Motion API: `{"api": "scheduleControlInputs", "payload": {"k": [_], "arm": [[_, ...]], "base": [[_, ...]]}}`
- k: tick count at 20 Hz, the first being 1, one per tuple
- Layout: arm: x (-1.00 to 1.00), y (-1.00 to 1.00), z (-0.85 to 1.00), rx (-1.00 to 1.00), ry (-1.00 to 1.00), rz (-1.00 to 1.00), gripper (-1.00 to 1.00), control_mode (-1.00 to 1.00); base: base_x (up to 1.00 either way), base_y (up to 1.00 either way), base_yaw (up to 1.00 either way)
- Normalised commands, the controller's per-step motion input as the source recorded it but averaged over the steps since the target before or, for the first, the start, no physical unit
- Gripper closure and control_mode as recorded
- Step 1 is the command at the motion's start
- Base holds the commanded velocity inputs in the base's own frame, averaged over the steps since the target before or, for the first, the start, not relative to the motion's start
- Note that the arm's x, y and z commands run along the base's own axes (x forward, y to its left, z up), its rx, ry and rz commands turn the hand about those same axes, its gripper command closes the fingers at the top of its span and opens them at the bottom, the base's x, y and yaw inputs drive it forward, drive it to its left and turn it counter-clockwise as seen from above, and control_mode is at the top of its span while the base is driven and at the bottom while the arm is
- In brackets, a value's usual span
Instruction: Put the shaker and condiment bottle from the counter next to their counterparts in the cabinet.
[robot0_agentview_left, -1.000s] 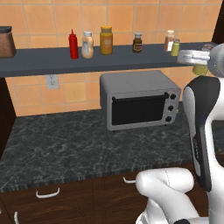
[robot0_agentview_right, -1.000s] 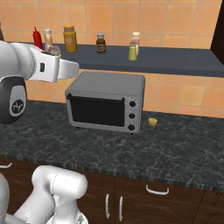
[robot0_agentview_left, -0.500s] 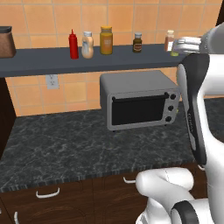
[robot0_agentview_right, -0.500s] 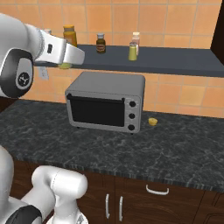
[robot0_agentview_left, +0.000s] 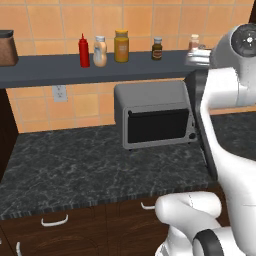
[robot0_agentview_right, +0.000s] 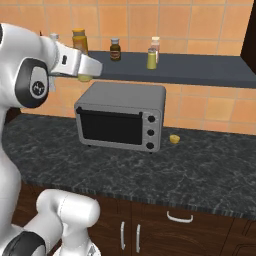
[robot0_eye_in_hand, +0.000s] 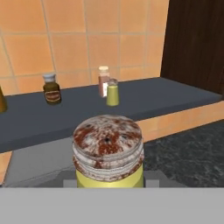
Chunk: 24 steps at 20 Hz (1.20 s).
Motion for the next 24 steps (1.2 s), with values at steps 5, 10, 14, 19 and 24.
{"api": "scheduleControlInputs", "payload": {"k": [5, 10, 14, 19, 24], "arm": [[0.97, -0.13, 0.00, 0.01, 0.05, -0.15, 1.00, -1.00], [0.93, -0.07, 0.00, 0.00, 0.01, -0.04, 1.00, -1.00], [0.52, -0.26, 0.00, 0.02, 0.00, 0.00, 1.00, -1.00], [0.09, -0.09, -0.06, 0.01, 0.00, 0.00, 1.00, -1.00], [0.16, -0.02, -0.30, 0.00, -0.08, 0.00, 1.00, -1.00]], "base": [[0.00, 0.00, 0.00], [0.00, 0.00, 0.00], [0.00, 0.00, 0.00], [0.00, 0.00, 0.00], [0.00, 0.00, 0.00]]}}
